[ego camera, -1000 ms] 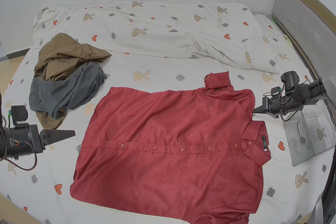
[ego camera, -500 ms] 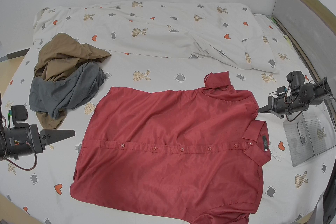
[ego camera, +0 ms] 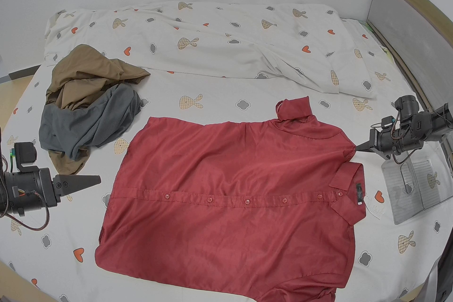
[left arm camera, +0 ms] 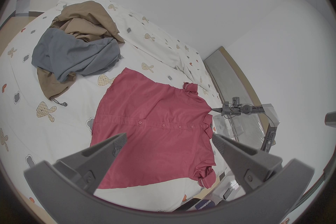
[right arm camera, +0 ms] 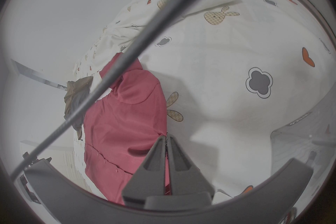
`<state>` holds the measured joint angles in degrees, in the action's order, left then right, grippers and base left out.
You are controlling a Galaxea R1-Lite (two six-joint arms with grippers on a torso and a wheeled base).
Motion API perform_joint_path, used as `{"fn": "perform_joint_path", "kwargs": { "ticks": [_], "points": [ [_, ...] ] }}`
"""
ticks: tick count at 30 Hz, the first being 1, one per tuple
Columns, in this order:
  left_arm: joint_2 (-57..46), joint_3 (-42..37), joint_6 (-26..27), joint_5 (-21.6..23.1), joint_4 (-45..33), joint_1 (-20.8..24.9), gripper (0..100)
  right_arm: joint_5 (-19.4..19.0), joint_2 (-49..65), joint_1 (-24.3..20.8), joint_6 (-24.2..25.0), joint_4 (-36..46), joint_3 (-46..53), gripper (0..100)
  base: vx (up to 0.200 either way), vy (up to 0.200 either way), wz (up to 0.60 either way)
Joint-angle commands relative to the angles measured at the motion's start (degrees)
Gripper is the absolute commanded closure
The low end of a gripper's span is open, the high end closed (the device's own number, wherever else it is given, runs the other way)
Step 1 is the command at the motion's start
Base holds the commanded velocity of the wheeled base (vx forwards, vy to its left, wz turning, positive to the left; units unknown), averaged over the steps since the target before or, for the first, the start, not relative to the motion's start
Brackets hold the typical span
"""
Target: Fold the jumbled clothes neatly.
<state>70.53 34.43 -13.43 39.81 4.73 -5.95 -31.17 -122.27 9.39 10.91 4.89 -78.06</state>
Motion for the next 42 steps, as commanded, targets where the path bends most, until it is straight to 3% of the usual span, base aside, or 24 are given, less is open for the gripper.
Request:
{"fn": "perform_joint_path", "kwargs": {
  "ticks": [1,5,6,15,19,22,28,30,33,34,38,42],
  "points": [
    [-0.2,-0.1,0.0,0.0,0.0,0.0,0,0.0,3.4,-0.5,0.0,0.0,1.0,100,0.000,0.000,0.00],
    [-0.4,-0.1,0.0,0.0,0.0,0.0,0,0.5,6.4,-1.9,0.0,-0.1,2.6,100,0.000,0.000,0.00],
    [-0.5,-0.2,0.0,0.0,0.0,0.0,0,0.5,6.4,-2.1,-0.1,-0.1,2.7,0,0.000,0.000,0.00],
    [-1.8,-0.3,-0.1,0.0,-0.1,0.2,0,0.6,7.1,-1.1,-1.0,-0.2,4.4,0,0.000,0.000,0.00],
    [-2.0,-0.5,-0.1,0.0,-0.2,0.2,0,0.4,16.2,-1.8,-1.4,-0.2,11.8,0,0.000,0.000,0.00],
    [-1.4,-0.4,-0.2,-0.1,-1.0,2.0,0,0.4,31.4,-5.3,-2.6,-0.3,21.5,0,0.000,0.000,0.00],
    [1.6,3.1,-0.5,-2.3,-11.5,3.8,0,1.4,50.0,-10.8,-2.3,-0.1,31.4,0,0.000,0.000,0.00],
    [1.5,3.0,-0.1,-2.5,-12.6,4.2,0,4.5,53.6,-12.8,-2.6,0.3,34.6,0,0.000,0.000,0.00],
    [1.4,2.9,-0.1,-2.5,-12.6,4.3,0,4.9,54.1,-13.2,-2.6,0.3,35.1,0,0.000,0.000,0.00],
    [0.3,2.3,-0.2,-2.6,-12.6,4.7,0,11.4,57.9,-19.1,-3.1,0.0,41.7,0,0.000,0.000,0.00],
    [0.0,0.9,-0.2,-2.6,-12.5,4.7,0,15.5,60.4,-27.2,-4.4,-0.1,46.5,0,-0.100,0.000,0.00],
    [0.0,-1.3,-0.1,-2.6,-11.5,4.7,0,24.0,60.1,-36.5,-4.7,-0.1,50.4,0,-0.200,0.000,0.00]
  ]
}}
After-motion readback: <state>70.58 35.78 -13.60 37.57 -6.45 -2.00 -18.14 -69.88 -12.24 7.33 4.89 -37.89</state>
